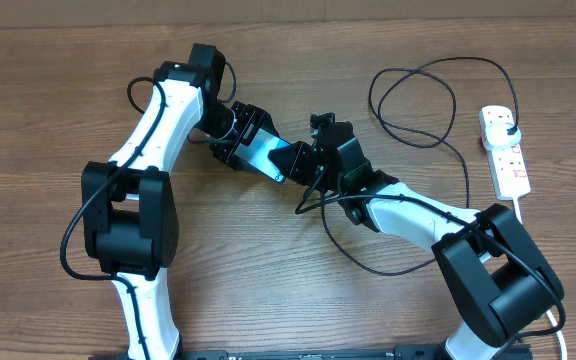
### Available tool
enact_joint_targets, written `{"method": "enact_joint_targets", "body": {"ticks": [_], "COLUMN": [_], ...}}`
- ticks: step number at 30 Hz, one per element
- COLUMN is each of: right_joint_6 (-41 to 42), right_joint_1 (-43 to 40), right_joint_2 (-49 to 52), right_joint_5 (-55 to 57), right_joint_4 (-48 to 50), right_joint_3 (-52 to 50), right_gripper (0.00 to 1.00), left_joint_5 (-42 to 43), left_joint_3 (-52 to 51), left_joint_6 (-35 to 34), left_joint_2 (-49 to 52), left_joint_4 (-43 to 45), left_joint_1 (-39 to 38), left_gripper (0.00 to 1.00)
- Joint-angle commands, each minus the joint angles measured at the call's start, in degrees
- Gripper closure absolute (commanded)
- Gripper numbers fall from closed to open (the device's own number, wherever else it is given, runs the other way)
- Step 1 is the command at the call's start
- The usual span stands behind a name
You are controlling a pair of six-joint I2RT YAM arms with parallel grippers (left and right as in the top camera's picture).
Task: Plug charger to phone and switch on socket
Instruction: 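Grasp the phone's edge with the right gripper, then open the left gripper and pull it back from the phone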
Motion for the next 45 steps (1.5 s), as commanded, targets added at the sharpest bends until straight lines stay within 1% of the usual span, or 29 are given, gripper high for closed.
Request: {"method": "enact_joint_targets", "body": {"ticks": [1, 4, 7, 10, 12, 15, 20, 23, 26, 29, 34, 35, 39, 44, 45], "right_joint_6": [1.9, 2.58, 2.8, 3.65, 3.65, 3.67, 3.85, 3.82, 3.82, 3.8, 3.78, 3.78, 3.78, 4.04, 5.35], "right_joint_1": [-0.31, -0.9, -2.05, -4.09, -6.73, -9.03, -11.13, -11.34, -11.34, -11.85, -14.86, -15.41, -17.05, -17.27, -17.25], "right_joint_2": [-0.37, -0.37, -0.37, -0.37, -0.37, -0.39, -0.48, -0.59, -0.59, -0.72, -2.84, -3.48, -7.08, -12.13, -12.98], "right_joint_5": [-1.9, -2.36, -2.97, -4.83, -7.85, -10.71, -12.7, -12.85, -13.6, -13.57, -13.99, -13.97, -11.63, -1.73, 0.63], "right_joint_4": [3.28, 3.28, 3.26, 3.26, 3.26, 3.21, 2.84, 2.54, 2.58, 2.71, 2.78, 2.78, 2.32, -1.16, -2.14], "right_joint_3": [1.05, 1.05, 1.05, 1.05, 1.05, 1.05, 1.05, 1.05, 1.05, 1.07, 1.51, 1.7, 3.19, 5.66, 6.27], "right_gripper": [0.96, 0.96, 0.96, 0.96, 0.96, 0.96, 0.96, 0.96, 0.96, 0.96, 0.96, 0.96, 0.96, 0.96, 0.96], "left_joint_5": [1.55, 1.53, 1.46, 0.46, -1.2, -1.62, 0.92, 6.14, 13.53, 22.14, 35.45, 37.09, 40.63, 40.98, 40.96], "left_joint_3": [1.01, 1.01, 1.01, 1.01, 1.01, 1.01, 1.01, 1.03, 1.03, 1.03, 1.03, 1.03, 1.03, 1.03, 1.03], "left_joint_6": [-1.01, -1.03, -0.96, -0.79, -0.17, 4.76, 5.77, 9.4, 14.1, 17.16, 17.86, 17.81, 14.71, 12.48, 12.46], "left_joint_2": [-0.15, -0.15, -0.15, -0.15, -0.15, -0.15, -0.15, -0.15, -0.15, -0.15, -0.15, -0.15, -0.15, -0.15, -0.15], "left_joint_4": [-0.28, -0.26, -0.31, -0.5, -0.44, -0.28, -0.17, 1.92, 6.05, 11.15, 20.35, 21.9, 26.8, 28.33, 28.59], "left_joint_1": [-0.52, -0.48, -0.48, -0.48, -0.44, -0.04, 1.73, 3.37, 5.01, 6.4, 7.41, 7.39, 6.99, 6.93, 6.95], "left_gripper": [0.18, 0.08, 0.06, 0.0, 0.01, 0.0, 0.01, 0.0, 0.0, 0.0, 0.0, 0.0, 0.0, 0.0, 0.0]}}
